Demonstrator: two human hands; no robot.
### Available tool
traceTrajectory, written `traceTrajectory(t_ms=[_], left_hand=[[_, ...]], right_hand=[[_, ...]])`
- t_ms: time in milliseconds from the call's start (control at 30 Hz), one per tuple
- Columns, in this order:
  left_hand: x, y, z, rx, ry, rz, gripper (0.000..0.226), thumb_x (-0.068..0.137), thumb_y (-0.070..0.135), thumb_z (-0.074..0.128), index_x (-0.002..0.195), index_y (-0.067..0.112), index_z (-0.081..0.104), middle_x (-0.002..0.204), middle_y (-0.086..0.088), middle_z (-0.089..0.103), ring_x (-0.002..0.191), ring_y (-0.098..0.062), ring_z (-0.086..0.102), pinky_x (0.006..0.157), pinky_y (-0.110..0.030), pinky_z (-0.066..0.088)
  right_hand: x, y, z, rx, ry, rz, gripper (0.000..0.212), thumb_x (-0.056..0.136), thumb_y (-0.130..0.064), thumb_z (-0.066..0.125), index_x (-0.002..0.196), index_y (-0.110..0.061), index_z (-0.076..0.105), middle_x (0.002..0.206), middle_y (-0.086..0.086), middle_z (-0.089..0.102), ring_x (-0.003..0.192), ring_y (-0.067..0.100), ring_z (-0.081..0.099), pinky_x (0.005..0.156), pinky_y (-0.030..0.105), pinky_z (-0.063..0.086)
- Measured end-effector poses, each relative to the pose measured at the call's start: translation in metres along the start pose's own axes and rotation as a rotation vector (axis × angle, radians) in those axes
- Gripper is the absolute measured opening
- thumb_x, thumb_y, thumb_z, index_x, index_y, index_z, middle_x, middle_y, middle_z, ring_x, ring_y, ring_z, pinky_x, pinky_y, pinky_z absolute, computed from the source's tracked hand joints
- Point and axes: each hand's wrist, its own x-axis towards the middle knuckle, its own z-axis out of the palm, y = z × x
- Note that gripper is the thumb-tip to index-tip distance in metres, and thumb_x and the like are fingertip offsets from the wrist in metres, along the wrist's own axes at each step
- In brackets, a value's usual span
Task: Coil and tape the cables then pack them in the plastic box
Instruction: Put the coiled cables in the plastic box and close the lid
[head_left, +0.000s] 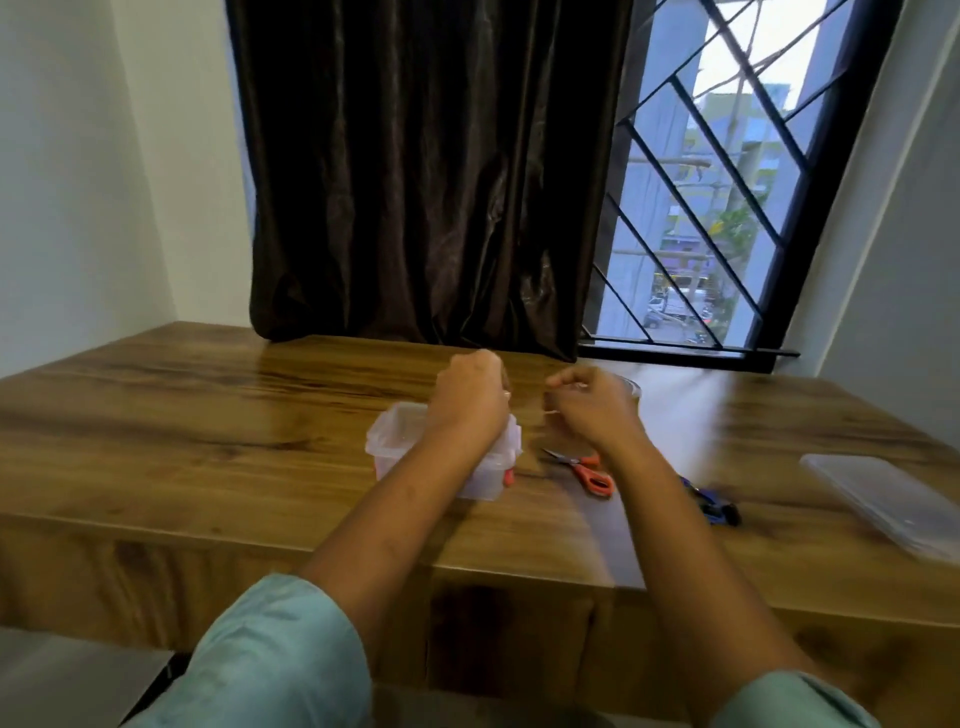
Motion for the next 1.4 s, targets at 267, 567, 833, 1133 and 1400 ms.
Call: traceTrajectory(t_ms=[267,567,833,1133,1400], left_hand=[[-0.021,0.086,0.094,-0.181,-0.377,0.042,0.025,0.086,0.029,0.065,0.103,0.012,0.069,0.106,-0.01,0.068,0.096,-0.027,0.064,0.084,-0.039,0.054],[-0.021,0.114,0.144,0.1,-0.435,0.135,0.028,0.086,0.016,0.064,0.114,0.014,0.064,0.117,-0.008,0.064,0.104,-0.026,0.06,0.086,-0.036,0.053],[-0.023,0.121,0.152,0.202,-0.372,0.152,0.018,0.089,0.007,0.057,0.106,0.007,0.064,0.108,-0.012,0.063,0.095,-0.027,0.062,0.071,-0.033,0.05],[0.002,0.1,0.087,0.067,-0.189,0.12,0.016,0.087,0.016,0.06,0.101,0.01,0.063,0.104,-0.009,0.064,0.092,-0.026,0.061,0.076,-0.035,0.053],[0.019,0.023,-0.022,-0.097,-0.058,-0.032,0.014,0.078,0.025,0.073,0.067,0.025,0.064,0.074,0.005,0.066,0.079,-0.014,0.064,0.068,-0.027,0.047]], right_hand=[[-0.007,0.089,-0.118,-0.451,0.199,0.276,0.012,0.083,-0.008,0.064,0.072,-0.013,0.064,0.09,0.014,0.069,0.081,0.026,0.062,0.07,0.032,0.05],[-0.015,0.109,-0.129,-0.482,0.067,0.341,0.017,0.082,-0.024,0.071,0.08,-0.007,0.071,0.084,0.012,0.07,0.078,0.024,0.064,0.063,0.03,0.049],[-0.013,0.116,-0.129,-0.399,0.051,0.35,0.016,0.084,-0.017,0.064,0.084,-0.001,0.068,0.085,0.016,0.07,0.081,0.03,0.067,0.072,0.036,0.054],[-0.008,0.083,-0.11,0.078,0.075,0.171,0.013,0.081,-0.001,0.063,0.069,-0.004,0.068,0.066,0.013,0.064,0.06,0.022,0.057,0.062,0.033,0.048],[0.014,-0.004,-0.038,0.052,-0.075,-0.086,0.022,0.082,-0.008,0.067,0.062,-0.018,0.067,0.062,-0.001,0.065,0.062,0.011,0.061,0.059,0.025,0.051]])
